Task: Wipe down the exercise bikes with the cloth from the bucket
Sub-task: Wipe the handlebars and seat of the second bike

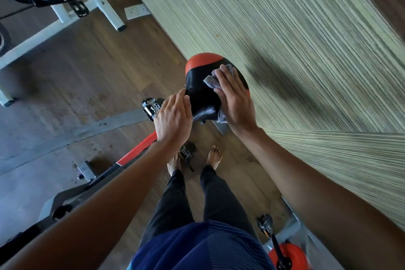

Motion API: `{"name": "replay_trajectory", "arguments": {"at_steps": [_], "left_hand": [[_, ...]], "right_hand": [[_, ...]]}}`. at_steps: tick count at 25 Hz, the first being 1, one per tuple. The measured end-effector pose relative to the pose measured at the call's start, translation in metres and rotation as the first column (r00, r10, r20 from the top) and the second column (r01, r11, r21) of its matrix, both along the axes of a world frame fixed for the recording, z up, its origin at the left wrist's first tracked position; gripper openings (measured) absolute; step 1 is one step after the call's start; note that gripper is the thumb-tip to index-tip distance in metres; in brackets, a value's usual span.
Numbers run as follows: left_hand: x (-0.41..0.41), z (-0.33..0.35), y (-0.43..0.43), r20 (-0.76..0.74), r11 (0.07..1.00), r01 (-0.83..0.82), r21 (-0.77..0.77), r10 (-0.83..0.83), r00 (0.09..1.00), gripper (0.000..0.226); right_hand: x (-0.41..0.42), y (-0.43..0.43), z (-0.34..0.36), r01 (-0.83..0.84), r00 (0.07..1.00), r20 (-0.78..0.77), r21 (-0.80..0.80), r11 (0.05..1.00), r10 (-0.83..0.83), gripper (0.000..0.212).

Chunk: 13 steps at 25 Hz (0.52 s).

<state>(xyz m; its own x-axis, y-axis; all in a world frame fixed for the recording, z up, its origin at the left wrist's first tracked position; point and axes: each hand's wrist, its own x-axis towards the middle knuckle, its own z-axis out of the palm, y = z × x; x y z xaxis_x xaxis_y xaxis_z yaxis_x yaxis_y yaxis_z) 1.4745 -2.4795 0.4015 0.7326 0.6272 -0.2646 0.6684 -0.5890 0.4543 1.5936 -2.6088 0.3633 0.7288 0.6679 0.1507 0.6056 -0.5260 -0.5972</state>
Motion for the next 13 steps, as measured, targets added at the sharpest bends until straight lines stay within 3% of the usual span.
{"name": "replay_trajectory", "arguments": {"at_steps": [2,5,9,13], "left_hand": [[-0.005,0.013,0.007,0.038,0.994,0.065,-0.087,-0.062,0.997,0.042],[-0.020,0.045,0.020,0.100,0.991,0.123,-0.045,-0.118,0.988,0.037],[-0.038,0.089,0.030,0.127,0.994,0.083,0.067,-0.091,0.988,0.035],[-0.058,0.123,0.017,0.145,0.983,-0.104,0.154,0.081,0.986,0.033]], "right_hand": [[-0.002,-0.004,0.017,0.033,0.985,-0.168,0.033,0.999,-0.027,0.046],[-0.011,-0.012,0.057,0.059,0.952,-0.306,0.116,0.991,-0.021,0.046],[-0.019,-0.011,0.100,-0.024,0.946,-0.314,0.185,0.983,0.082,0.044],[-0.015,0.011,0.127,-0.204,0.917,-0.295,0.225,0.953,0.267,0.043]]}}
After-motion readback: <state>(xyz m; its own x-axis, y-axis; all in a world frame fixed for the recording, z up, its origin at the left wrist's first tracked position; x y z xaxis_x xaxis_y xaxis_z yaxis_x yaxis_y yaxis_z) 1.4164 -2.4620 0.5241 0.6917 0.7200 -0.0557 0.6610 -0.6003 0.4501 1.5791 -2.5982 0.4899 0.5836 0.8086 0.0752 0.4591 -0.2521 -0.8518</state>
